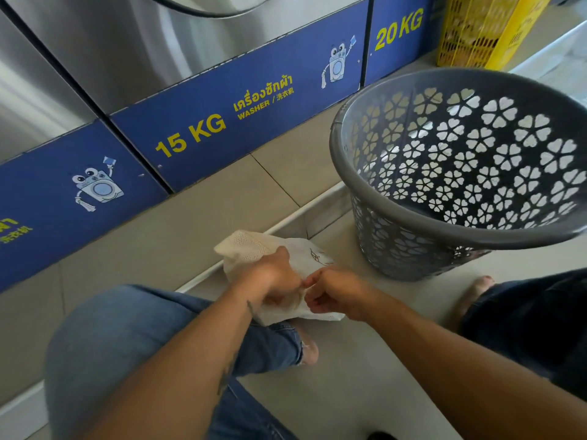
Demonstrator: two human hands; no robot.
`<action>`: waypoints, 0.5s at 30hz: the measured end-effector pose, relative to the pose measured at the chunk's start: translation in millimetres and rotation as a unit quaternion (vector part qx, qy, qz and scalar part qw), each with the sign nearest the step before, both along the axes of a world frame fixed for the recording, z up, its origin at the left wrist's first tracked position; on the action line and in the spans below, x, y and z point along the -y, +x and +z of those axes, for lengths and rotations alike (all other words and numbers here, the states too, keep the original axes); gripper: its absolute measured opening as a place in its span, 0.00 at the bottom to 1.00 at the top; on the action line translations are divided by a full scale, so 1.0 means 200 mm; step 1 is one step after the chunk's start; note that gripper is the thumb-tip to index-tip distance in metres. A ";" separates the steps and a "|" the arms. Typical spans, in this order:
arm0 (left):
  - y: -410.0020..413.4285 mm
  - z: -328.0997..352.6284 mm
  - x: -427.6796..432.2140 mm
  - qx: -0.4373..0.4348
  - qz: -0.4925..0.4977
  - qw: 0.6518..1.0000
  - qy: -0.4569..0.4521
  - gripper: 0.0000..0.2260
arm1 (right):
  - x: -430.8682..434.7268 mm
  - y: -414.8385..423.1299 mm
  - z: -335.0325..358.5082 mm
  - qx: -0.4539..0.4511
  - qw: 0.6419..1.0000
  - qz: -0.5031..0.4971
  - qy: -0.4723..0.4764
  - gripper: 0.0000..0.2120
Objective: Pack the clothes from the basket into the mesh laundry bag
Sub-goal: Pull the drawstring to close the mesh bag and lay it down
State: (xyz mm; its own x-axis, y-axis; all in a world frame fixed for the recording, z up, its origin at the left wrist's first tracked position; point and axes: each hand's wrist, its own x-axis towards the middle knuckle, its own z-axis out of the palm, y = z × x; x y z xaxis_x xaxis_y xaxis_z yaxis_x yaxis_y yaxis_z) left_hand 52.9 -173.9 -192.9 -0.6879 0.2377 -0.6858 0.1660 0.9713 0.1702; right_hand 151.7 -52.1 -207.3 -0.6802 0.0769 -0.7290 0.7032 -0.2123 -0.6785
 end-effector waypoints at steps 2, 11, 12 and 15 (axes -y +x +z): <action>0.02 -0.03 0.01 -0.029 0.012 0.999 0.038 0.24 | 0.03 0.01 -0.03 0.009 1.000 0.009 0.025 0.10; -0.03 -0.09 0.04 -0.003 0.168 0.933 0.320 0.11 | 0.06 0.01 -0.05 0.012 0.997 0.012 0.070 0.07; -0.03 -0.09 0.03 0.005 0.176 0.925 0.338 0.11 | 0.04 0.00 -0.05 0.016 0.997 0.014 0.072 0.09; -0.02 -0.09 0.02 0.021 0.208 0.900 0.382 0.11 | 0.01 -0.02 -0.04 0.023 0.998 0.024 0.045 0.08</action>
